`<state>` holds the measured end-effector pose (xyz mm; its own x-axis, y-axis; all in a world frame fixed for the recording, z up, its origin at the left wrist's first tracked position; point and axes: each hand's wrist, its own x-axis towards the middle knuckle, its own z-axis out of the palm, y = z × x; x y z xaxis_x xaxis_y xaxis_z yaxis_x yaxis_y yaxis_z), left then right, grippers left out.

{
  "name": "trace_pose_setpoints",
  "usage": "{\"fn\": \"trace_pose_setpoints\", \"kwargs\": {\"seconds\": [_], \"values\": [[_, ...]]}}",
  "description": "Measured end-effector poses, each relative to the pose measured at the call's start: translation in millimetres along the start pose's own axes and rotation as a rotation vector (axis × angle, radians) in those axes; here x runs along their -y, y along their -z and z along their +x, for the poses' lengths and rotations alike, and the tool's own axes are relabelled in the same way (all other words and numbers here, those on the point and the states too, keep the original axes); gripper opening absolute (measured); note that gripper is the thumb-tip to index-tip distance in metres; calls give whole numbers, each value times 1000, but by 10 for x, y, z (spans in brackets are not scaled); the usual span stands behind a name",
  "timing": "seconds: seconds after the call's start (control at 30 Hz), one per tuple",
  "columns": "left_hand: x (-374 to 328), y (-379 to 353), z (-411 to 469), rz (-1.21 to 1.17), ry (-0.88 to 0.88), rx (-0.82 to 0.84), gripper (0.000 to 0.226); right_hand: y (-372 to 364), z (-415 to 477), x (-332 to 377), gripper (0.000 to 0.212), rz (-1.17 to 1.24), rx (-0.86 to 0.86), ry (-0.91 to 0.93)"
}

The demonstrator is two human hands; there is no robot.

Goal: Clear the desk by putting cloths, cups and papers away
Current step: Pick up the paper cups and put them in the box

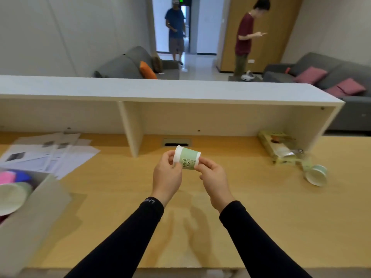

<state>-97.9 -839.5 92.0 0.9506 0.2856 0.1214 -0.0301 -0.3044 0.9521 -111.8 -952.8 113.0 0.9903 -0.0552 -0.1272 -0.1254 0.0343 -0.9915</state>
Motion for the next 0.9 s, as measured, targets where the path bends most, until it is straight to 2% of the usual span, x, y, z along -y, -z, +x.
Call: {"fn": "trace_pose_setpoints", "kwargs": {"seconds": [0.3,0.47,0.67,0.77,0.9], "values": [[463,2318,67,95,22,-302,29,-2257,-528,48,35,-34,322,68],[688,3333,-67,72,71,-440,34,-3217,-814,11,41,-88,488,62],[870,4022,-159,86,102,-552,41,-3925,-1044,14,37,-147,619,69],[959,4177,-206,128,150,-596,44,-4108,-1089,-22,29,-180,676,29],[1011,4222,-218,253,162,-638,48,-4146,-1039,-80,50,-225,619,-9]]}}
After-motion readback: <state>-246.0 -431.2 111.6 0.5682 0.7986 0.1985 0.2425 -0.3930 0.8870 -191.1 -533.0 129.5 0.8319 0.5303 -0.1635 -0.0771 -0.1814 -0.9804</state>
